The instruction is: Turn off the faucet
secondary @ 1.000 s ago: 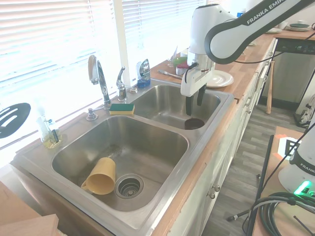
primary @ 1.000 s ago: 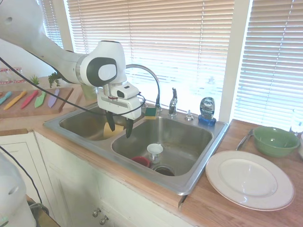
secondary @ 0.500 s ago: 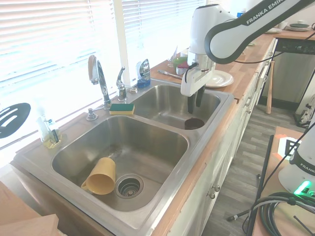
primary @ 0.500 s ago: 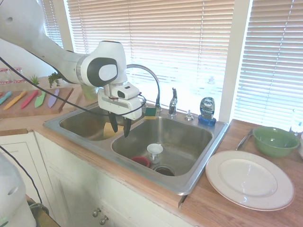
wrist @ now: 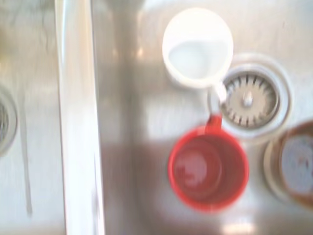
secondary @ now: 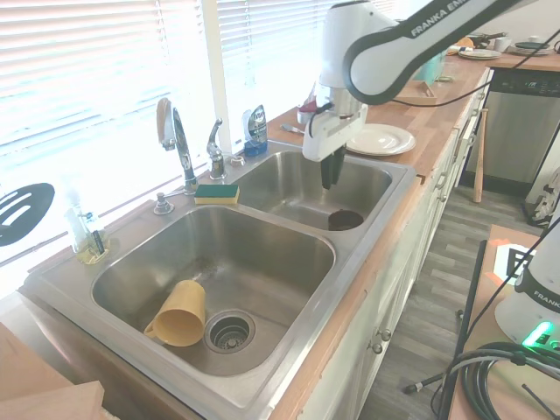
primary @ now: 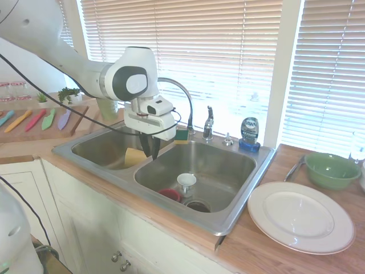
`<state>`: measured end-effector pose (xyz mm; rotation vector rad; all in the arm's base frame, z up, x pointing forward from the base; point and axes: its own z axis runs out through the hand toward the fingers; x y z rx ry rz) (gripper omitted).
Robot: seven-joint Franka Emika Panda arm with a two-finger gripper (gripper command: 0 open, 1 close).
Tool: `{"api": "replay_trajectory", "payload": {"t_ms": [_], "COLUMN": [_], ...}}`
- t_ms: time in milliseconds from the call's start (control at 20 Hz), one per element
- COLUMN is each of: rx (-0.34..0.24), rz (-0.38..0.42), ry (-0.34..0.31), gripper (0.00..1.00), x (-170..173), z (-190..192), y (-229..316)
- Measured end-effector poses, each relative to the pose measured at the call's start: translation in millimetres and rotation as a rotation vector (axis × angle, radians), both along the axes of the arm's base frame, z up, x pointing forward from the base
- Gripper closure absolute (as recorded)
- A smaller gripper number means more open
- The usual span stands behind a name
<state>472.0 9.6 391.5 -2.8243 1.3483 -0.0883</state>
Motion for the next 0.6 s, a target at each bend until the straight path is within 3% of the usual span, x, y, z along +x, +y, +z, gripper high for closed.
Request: {"api": "replay_trajectory", "payload": {"t_ms": [300,600], "rx": [-0.001,0.020], "rz": [-0.044,-0.056], "ry": [-0.052,-0.305], "gripper": [1.00,1.00], "x": [74,141], "z": [34,46], "y": [-9,-14]}}
